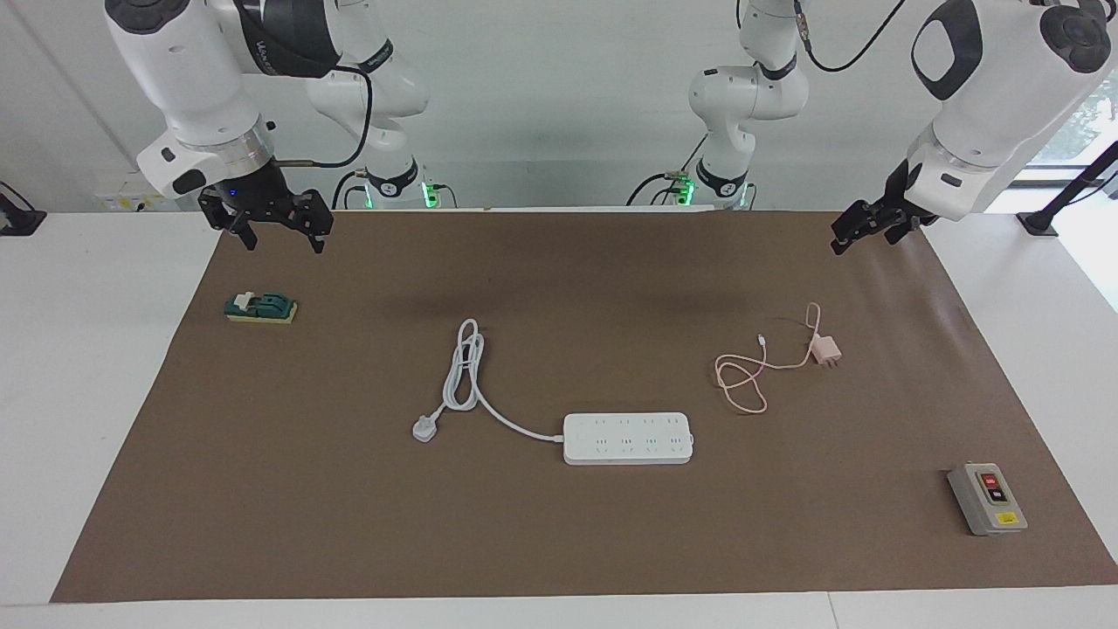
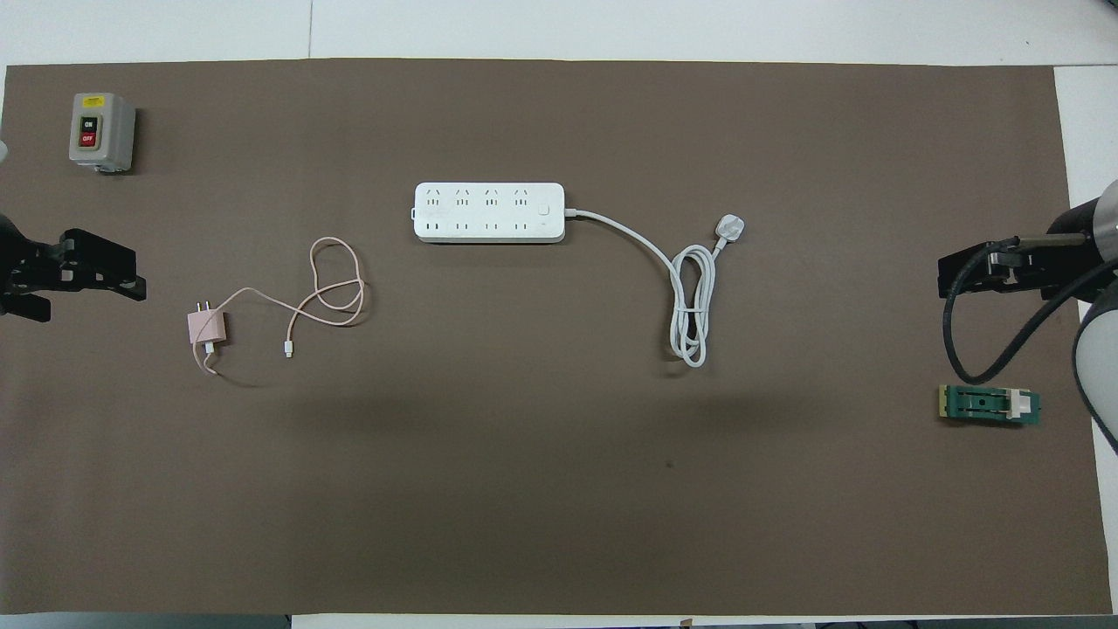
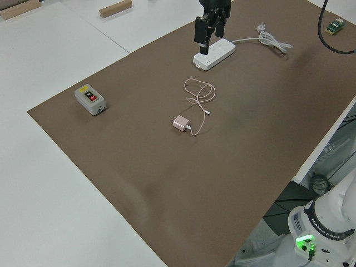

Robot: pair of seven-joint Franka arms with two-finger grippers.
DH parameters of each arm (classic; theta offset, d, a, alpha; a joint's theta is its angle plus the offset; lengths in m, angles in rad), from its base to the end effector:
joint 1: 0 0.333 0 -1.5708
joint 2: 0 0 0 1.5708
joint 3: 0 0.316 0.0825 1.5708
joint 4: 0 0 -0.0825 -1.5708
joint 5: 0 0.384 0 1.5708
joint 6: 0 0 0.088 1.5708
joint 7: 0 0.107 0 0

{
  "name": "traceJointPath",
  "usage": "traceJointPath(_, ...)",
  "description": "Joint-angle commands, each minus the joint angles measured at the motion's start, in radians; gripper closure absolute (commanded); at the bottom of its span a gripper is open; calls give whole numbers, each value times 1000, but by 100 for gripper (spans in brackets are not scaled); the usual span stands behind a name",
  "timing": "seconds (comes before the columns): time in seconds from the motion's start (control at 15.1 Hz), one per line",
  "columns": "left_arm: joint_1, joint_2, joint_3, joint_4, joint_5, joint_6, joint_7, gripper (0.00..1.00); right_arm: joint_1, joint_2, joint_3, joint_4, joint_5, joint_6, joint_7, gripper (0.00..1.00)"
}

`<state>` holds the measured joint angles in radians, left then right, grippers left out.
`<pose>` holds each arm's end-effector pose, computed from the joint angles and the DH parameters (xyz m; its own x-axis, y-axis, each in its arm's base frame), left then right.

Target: Unplug charger and place it aside

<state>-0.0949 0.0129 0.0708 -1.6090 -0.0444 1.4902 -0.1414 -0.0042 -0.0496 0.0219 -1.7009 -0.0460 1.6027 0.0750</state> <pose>0.5472 -0.0185 0.5932 0.9842 0.1137 -0.1360 0.1181 -0.9927 0.0245 0.5388 0.0050 0.5930 0.9974 -0.0558 -0.0450 -0.0535 -0.9973 0.0504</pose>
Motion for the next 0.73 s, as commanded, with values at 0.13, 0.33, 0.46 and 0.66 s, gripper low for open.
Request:
traceJointPath(0.13, 12, -11, -3, 31, 9, -42, 33, 0, -10, -21, 9, -29, 3, 14, 16, 0)
traceJointPath(0.33, 0, -28, 1, -12, 8, -24, 39, 0, -11, -22, 9, -29, 37, 2, 12, 0)
traceJointPath(0.46, -3, -27, 3, -2, 8, -31, 72, 0, -10, -22, 9, -29, 41, -9, 14, 0)
traceJointPath(0.66, -8, -27, -2, 0, 9, -30, 74, 0, -10, -22, 9, -29, 41, -9, 17, 0)
